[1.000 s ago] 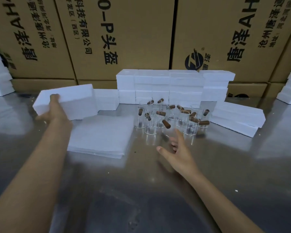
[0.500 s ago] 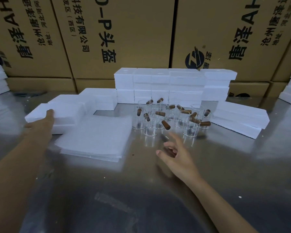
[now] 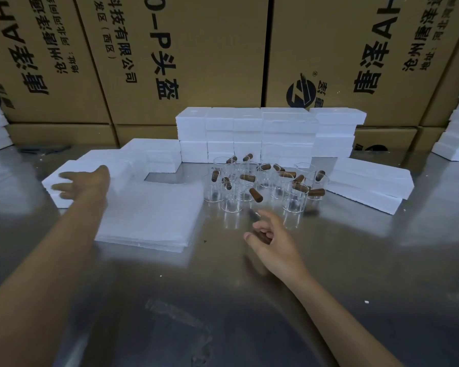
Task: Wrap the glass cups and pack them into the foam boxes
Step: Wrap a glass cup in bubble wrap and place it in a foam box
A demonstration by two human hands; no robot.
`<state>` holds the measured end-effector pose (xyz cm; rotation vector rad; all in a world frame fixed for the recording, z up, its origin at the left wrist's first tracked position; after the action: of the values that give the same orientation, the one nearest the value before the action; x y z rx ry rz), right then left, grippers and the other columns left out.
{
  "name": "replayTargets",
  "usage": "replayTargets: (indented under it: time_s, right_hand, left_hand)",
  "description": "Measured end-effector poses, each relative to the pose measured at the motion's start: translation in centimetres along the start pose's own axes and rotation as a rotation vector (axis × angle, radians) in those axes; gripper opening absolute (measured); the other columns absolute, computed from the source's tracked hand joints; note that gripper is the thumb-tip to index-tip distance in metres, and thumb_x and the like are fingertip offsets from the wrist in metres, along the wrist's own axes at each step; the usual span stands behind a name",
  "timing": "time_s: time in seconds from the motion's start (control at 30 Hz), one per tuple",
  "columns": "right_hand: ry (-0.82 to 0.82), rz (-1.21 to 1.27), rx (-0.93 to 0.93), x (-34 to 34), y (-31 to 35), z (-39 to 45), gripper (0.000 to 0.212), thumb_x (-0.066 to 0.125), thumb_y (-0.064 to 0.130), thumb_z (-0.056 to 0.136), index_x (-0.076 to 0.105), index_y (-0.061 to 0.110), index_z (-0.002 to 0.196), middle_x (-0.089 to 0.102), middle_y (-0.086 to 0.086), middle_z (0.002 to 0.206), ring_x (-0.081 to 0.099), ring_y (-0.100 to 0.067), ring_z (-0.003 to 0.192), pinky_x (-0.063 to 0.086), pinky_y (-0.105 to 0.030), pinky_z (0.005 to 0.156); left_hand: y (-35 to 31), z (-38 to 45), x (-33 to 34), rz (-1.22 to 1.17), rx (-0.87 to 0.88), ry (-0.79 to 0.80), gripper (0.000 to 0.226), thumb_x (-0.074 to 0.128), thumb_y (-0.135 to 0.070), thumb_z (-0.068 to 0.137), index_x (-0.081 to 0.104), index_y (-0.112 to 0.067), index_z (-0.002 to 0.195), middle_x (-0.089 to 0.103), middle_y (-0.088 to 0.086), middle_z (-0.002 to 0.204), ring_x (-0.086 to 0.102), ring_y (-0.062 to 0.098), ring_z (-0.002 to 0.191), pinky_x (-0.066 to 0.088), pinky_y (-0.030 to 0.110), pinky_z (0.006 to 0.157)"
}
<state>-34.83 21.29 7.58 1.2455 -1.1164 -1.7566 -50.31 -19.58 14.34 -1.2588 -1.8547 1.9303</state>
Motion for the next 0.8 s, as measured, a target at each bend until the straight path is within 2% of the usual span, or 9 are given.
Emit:
replayTargets:
  time_s: [0.1, 0.23, 0.33, 0.43, 0.47, 0.53, 0.6, 0.67, 0.8]
  right_hand:
    - [-0.038, 0.06, 0.002, -0.3, 0.3, -0.3, 0.043, 0.071, 0.018, 0.088, 0.054, 0.025, 0.126, 0.064, 0.005, 0.107, 0.059, 0.003, 0.096, 0.039, 0.001, 0.078]
    - [-0.199, 0.222, -0.03, -1.9, 0.9, -0.4, 0.027, 0.064, -0.001, 0.087, 0.061, 0.019, 0.104, 0.066, -0.004, 0.098, 0.061, -0.013, 0.087, 0.047, -0.011, 0.079]
    - [-0.332, 0.24, -0.05, -4.3, 1.3, -0.2, 0.029, 0.058, -0.006, 0.085, 0.06, 0.021, 0.096, 0.062, 0.0, 0.094, 0.056, -0.013, 0.085, 0.045, -0.012, 0.076]
    - [-0.43, 0.089, -0.053, -8.5, 1.3, 1.3, 0.028, 0.063, 0.003, 0.086, 0.061, 0.018, 0.109, 0.062, 0.002, 0.107, 0.056, -0.016, 0.098, 0.049, -0.032, 0.087]
    - [-0.457, -0.012, -0.054, -10.4, 1.3, 2.0, 0.031, 0.065, 0.008, 0.085, 0.06, 0.018, 0.114, 0.061, 0.001, 0.113, 0.055, -0.019, 0.106, 0.048, -0.036, 0.093]
    - [-0.538, -0.141, -0.034, -14.9, 1.1, 3.3, 0.041, 0.067, 0.016, 0.086, 0.054, 0.018, 0.125, 0.056, -0.001, 0.126, 0.048, -0.021, 0.12, 0.041, -0.039, 0.103]
    - [-0.681, -0.132, 0.03, -20.0, 0.0, 3.8, 0.05, 0.065, 0.021, 0.087, 0.046, 0.016, 0.133, 0.047, -0.005, 0.139, 0.043, -0.025, 0.128, 0.037, -0.041, 0.108]
    - [-0.84, -0.042, 0.102, -24.6, -1.6, 3.7, 0.057, 0.063, 0.027, 0.088, 0.041, 0.014, 0.139, 0.04, -0.007, 0.146, 0.041, -0.028, 0.132, 0.037, -0.04, 0.108]
    - [-0.906, 0.138, 0.295, -29.3, -5.7, 4.4, 0.074, 0.061, 0.043, 0.09, 0.028, 0.014, 0.15, 0.034, -0.009, 0.154, 0.041, -0.031, 0.135, 0.035, -0.037, 0.106]
  left_hand:
    - [-1.5, -4.2, 1.9, -0.026, 0.126, 0.074, 0.083, 0.055, -0.035, 0.098, 0.005, -0.015, 0.161, -0.004, 0.014, 0.168, 0.003, 0.033, 0.154, 0.015, 0.046, 0.122]
    - [-2.7, -12.2, 6.3, -0.135, 0.343, 0.275, 0.073, 0.06, -0.024, 0.095, 0.024, -0.008, 0.157, 0.026, 0.019, 0.159, 0.029, 0.037, 0.146, 0.031, 0.045, 0.117]
    - [-3.7, -18.9, 8.5, -0.178, 0.549, 0.339, 0.061, 0.062, -0.016, 0.094, 0.038, -0.007, 0.15, 0.037, 0.015, 0.153, 0.033, 0.031, 0.143, 0.031, 0.038, 0.115]
    - [-4.2, -24.9, 12.2, -0.194, 0.627, 0.536, 0.042, 0.059, -0.016, 0.095, 0.051, -0.016, 0.137, 0.044, 0.009, 0.143, 0.054, 0.016, 0.125, 0.043, 0.028, 0.104]
    - [-4.3, -26.7, 13.4, -0.194, 0.648, 0.603, 0.036, 0.057, -0.016, 0.096, 0.053, -0.018, 0.132, 0.047, 0.006, 0.138, 0.061, 0.004, 0.109, 0.048, 0.019, 0.092]
    - [-4.9, -30.1, 15.8, -0.21, 0.697, 0.709, 0.029, 0.055, -0.016, 0.097, 0.056, -0.023, 0.125, 0.053, 0.001, 0.13, 0.06, -0.004, 0.087, 0.043, 0.011, 0.069]
    - [-5.8, -33.2, 17.9, -0.241, 0.704, 0.808, 0.028, 0.054, -0.015, 0.097, 0.056, -0.026, 0.122, 0.055, -0.001, 0.128, 0.055, -0.005, 0.089, 0.04, 0.012, 0.065]
    - [-7.2, -35.9, 20.1, -0.266, 0.684, 0.904, 0.028, 0.054, -0.016, 0.097, 0.054, -0.025, 0.124, 0.055, -0.001, 0.126, 0.06, 0.004, 0.094, 0.045, 0.015, 0.063]
    - [-10.6, -40.6, 25.6, -0.109, 0.713, 1.024, 0.037, 0.049, -0.029, 0.1, 0.043, -0.024, 0.137, 0.054, 0.005, 0.138, 0.06, 0.02, 0.107, 0.048, 0.031, 0.081]
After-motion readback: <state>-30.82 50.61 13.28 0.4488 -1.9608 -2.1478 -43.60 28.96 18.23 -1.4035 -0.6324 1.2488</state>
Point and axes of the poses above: each hand's wrist, its own z-axis towards the middle knuckle, its own x-axis out of the palm, y = z × x, the point moved 8 cm from there along z, towards the middle knuckle
